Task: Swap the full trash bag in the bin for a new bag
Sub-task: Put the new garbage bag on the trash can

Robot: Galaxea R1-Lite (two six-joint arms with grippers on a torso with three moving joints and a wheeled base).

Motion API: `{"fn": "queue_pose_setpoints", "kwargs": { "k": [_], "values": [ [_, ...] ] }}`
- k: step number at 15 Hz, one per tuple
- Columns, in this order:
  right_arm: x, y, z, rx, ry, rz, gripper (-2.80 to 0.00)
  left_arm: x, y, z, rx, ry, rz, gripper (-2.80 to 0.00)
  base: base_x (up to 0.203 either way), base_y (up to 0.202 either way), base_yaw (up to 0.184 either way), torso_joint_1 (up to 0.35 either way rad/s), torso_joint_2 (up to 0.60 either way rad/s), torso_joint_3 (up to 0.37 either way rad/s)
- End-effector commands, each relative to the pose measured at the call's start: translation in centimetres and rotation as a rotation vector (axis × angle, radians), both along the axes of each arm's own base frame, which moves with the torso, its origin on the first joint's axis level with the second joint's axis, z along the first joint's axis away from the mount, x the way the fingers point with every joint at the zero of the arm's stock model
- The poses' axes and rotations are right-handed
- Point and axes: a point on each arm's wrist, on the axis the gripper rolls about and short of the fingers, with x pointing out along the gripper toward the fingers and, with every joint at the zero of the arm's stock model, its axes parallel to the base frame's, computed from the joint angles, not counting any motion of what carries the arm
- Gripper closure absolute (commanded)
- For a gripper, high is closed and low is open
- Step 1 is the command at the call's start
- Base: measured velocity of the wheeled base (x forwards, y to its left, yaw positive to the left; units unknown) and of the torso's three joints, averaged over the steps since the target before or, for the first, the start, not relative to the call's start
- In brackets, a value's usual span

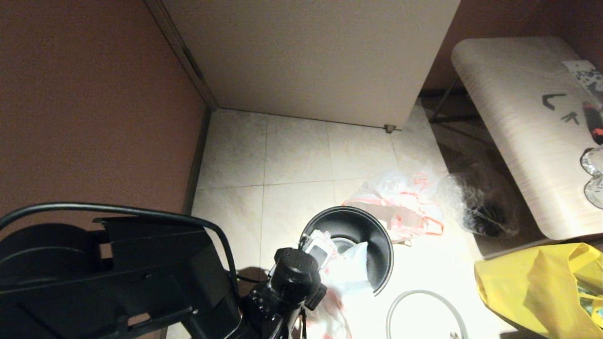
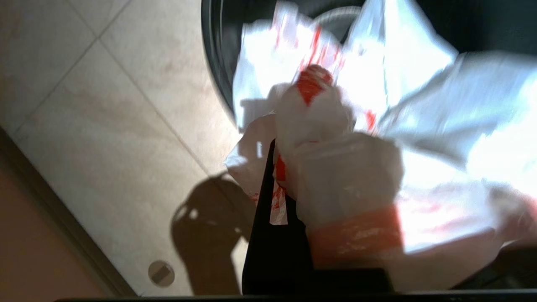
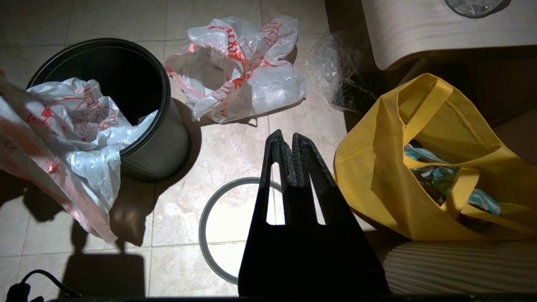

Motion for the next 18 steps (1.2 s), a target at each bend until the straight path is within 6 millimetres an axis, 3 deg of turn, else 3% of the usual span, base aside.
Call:
{"fn": "queue_pose_setpoints", "kwargs": {
  "k": [1,7,9,14,18],
  "values": [
    [0.1,0.0,-0.2,0.000,0.010,0.000,0.00,1.2,-1.4,2.2,-0.007,-0.001,0.001,0.00,0.000,0.000,0.000,0.000,0.00,0.000],
    [0.1,0.0,-0.2,0.000,0.010,0.000,0.00,6.1,-5.7,9.8,-0.125,-0.027,0.032,0.00,0.000,0.000,0.000,0.000,0.00,0.000],
    [0.1,0.0,-0.2,-0.008,0.010,0.003,0.00,7.5,-7.2,11.4,-0.175,-0.009,0.057,0.00,0.000,0.000,0.000,0.000,0.00,0.000],
    [0.1,0.0,-0.2,-0.015,0.010,0.006,0.00,9.5,-9.5,9.9,-0.171,0.058,0.079,0.00,0.000,0.000,0.000,0.000,0.00,0.000],
    [0.1,0.1,-0.2,-0.112,0.022,0.034,0.00,10.8,-9.9,11.1,-0.290,0.032,0.121,0.00,0.000,0.000,0.000,0.000,0.00,0.000]
  ]
}}
